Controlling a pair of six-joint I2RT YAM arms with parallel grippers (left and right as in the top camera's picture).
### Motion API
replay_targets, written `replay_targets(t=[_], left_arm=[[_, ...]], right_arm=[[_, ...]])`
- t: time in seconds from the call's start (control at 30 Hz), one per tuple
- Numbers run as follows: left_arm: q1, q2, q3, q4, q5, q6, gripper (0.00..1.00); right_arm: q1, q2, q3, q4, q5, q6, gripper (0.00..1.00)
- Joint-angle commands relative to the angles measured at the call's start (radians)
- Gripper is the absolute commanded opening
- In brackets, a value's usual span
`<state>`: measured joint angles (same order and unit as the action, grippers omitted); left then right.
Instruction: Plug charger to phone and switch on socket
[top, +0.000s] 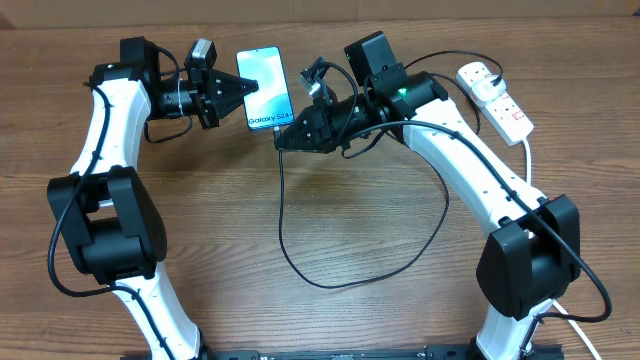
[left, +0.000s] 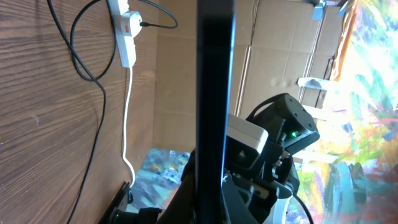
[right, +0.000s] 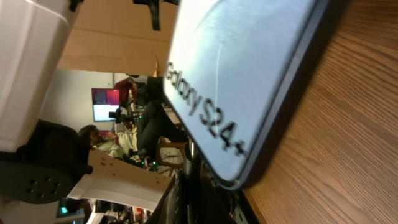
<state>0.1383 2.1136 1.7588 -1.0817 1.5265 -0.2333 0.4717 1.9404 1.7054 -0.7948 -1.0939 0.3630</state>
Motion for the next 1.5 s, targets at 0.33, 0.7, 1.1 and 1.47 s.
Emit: replay_targets(t=[0.33,0.7,1.1,1.47], left_arm=[[-0.001,-0.034,0.023,-0.002,0.055,-0.015,0.04],[-0.001,-0.034,0.023,-0.002,0.055,-0.014,0.04],[-0.001,-0.034,0.023,-0.002,0.055,-0.014,0.04],[-0.001,-0.034,0.023,-0.002,0.055,-0.015,0.04]], right_arm=[[-0.006,-0.003,-0.013,0.007,-0.021,0.001,0.04],[0.0,-0.001,-0.021,0.042,-0.001,0.042,0.04],[0.018,-0.001,-0.022,0.061,-0.022,0.056,0.04],[0.015,0.0,-0.023,0.06,0.002,0.057,0.04]])
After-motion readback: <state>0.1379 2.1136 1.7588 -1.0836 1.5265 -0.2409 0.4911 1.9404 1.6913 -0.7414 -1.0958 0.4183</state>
